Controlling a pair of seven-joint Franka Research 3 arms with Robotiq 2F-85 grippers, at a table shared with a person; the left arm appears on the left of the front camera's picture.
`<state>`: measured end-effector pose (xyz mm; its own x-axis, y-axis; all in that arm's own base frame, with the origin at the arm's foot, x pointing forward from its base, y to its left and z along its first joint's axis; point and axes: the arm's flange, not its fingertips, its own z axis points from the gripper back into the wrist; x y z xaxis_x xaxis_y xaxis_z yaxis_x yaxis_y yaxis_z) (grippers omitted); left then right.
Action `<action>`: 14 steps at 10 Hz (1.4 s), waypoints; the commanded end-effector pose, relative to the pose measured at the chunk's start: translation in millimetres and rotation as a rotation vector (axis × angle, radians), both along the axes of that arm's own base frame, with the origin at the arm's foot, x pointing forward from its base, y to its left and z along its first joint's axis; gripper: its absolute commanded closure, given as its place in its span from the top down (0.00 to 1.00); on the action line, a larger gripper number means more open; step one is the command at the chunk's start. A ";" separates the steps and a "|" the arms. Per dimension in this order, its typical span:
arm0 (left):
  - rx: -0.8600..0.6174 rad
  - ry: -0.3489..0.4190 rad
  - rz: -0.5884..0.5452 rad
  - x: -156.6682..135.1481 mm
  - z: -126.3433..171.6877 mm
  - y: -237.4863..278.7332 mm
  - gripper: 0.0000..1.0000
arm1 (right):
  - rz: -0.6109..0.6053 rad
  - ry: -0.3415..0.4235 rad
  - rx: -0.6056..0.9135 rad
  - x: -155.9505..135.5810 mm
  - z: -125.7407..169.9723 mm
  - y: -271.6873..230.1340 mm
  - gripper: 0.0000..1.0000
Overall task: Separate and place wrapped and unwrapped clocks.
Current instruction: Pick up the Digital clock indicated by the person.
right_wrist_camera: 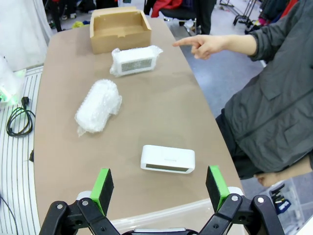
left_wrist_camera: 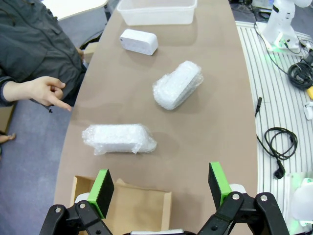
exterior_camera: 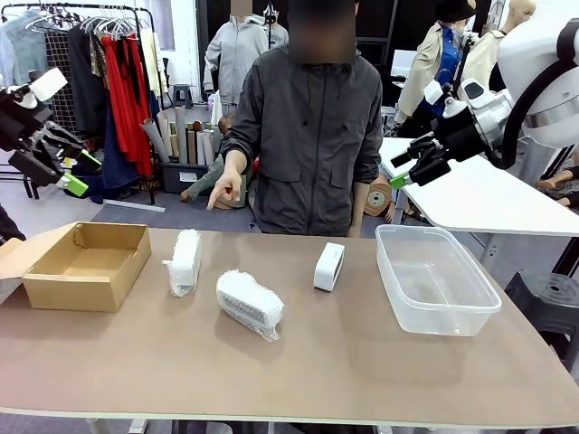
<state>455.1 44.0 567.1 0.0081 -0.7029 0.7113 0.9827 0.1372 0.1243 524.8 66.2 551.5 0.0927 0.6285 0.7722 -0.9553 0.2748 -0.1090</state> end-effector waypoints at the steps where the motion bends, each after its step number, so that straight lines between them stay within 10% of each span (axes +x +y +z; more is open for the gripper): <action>1: -0.005 -0.002 0.000 -0.6 1.6 0.2 1.00 | 0.002 -0.003 0.001 -0.5 1.5 0.2 1.00; 14: -0.005 -0.002 0.000 -0.6 1.6 0.2 1.00 | 0.002 -0.003 0.001 -0.5 1.5 0.2 1.00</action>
